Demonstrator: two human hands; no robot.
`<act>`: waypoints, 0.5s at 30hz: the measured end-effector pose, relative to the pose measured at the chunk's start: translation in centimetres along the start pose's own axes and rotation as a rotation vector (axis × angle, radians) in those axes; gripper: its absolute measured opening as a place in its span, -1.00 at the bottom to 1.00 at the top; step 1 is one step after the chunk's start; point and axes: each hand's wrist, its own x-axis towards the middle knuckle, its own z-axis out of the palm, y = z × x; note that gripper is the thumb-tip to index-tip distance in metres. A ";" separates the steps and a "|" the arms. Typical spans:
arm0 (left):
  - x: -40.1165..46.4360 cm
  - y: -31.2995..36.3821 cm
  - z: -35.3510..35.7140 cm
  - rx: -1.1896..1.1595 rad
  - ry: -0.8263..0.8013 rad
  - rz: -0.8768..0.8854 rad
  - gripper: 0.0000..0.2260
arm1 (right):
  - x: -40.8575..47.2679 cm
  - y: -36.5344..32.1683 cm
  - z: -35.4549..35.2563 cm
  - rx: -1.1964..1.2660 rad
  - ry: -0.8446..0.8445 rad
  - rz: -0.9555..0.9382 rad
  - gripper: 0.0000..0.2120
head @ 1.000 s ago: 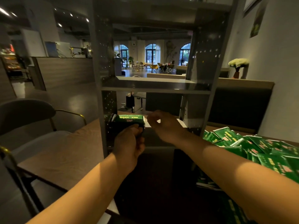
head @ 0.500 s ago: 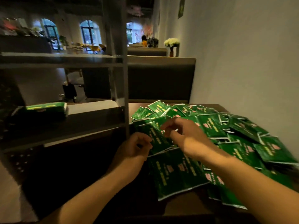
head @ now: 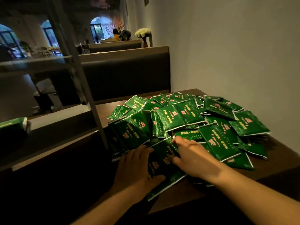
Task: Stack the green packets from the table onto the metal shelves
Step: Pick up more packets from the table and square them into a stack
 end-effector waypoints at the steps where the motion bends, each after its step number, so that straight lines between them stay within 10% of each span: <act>1: 0.2 0.0 -0.1 0.004 0.000 -0.008 -0.26 | 0.0 -0.1 0.2 0.008 0.000 0.007 -0.62; 15: 2.0 -0.5 -1.1 -0.979 0.436 -0.230 -0.57 | 0.3 -0.8 -6.2 1.198 0.200 0.039 -0.83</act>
